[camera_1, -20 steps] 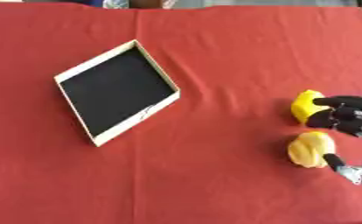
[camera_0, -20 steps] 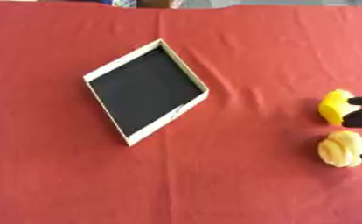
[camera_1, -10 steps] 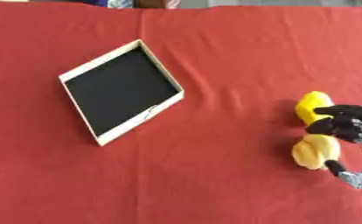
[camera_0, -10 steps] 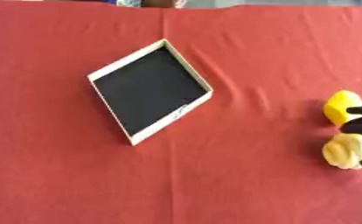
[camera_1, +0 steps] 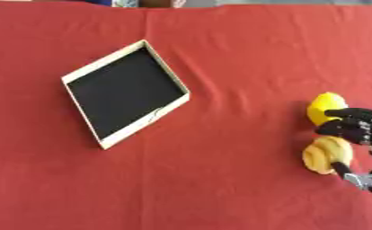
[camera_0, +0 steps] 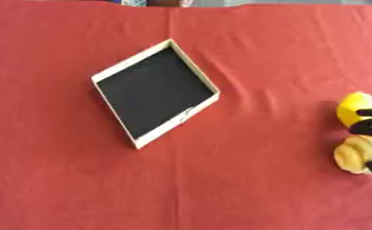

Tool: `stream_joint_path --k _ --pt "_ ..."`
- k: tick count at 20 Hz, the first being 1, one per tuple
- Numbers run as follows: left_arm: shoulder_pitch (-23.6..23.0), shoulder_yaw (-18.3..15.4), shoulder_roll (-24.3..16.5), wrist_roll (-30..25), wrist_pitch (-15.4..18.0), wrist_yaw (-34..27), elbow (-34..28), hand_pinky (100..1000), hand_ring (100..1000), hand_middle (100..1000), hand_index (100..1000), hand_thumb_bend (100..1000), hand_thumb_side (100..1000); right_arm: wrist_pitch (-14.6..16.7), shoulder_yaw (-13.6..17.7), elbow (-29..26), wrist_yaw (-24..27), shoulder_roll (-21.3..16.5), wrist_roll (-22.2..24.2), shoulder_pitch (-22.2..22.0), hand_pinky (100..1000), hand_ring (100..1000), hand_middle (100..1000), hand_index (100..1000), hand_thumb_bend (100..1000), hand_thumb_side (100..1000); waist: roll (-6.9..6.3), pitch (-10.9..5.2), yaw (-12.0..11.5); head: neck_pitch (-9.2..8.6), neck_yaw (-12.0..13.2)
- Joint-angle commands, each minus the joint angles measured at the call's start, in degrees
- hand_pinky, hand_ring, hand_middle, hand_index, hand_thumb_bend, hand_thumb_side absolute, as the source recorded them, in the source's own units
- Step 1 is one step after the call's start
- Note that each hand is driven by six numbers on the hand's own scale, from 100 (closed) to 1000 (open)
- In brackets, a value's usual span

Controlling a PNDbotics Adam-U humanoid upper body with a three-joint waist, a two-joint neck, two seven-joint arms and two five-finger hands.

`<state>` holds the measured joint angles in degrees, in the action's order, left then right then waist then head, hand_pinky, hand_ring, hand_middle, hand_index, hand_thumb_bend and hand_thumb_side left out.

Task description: Pick up objects on the table and place them in the box.

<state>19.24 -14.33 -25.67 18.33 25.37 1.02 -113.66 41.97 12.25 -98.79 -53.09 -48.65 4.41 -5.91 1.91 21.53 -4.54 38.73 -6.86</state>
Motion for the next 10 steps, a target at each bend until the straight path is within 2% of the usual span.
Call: stream_joint_path --k 1,3,7,10 --pt "0.8 -0.1 -1.0 -0.2 0.1 -0.3 -0.9 818 839 768 880 100 647 -0.2 0.6 0.8 -1.9 -1.2 0.0 -0.4 952 1000 861 960 138 551 -0.06 -0.77 0.1 -0.38 0.1" --pt "0.8 -0.1 -1.0 -0.3 0.1 -0.3 -0.9 818 840 768 880 100 646 0.1 0.6 1.1 -2.1 -1.2 0.2 -0.6 954 1000 862 960 139 545 -0.06 -0.79 0.2 -0.40 0.2" --pt "0.9 0.0 -1.0 -0.3 0.1 -0.4 -0.9 818 841 768 880 100 654 0.5 0.7 1.1 -2.0 -1.2 1.0 -0.7 957 1000 861 960 158 471 -0.05 -0.78 0.2 -0.45 0.1" --pt "0.9 0.0 -0.9 -0.3 0.1 -0.5 -0.9 818 842 769 880 100 659 0.9 0.4 1.1 -1.8 -1.3 1.9 -0.7 957 1000 854 953 199 279 -0.04 -0.74 0.2 -0.41 0.1"
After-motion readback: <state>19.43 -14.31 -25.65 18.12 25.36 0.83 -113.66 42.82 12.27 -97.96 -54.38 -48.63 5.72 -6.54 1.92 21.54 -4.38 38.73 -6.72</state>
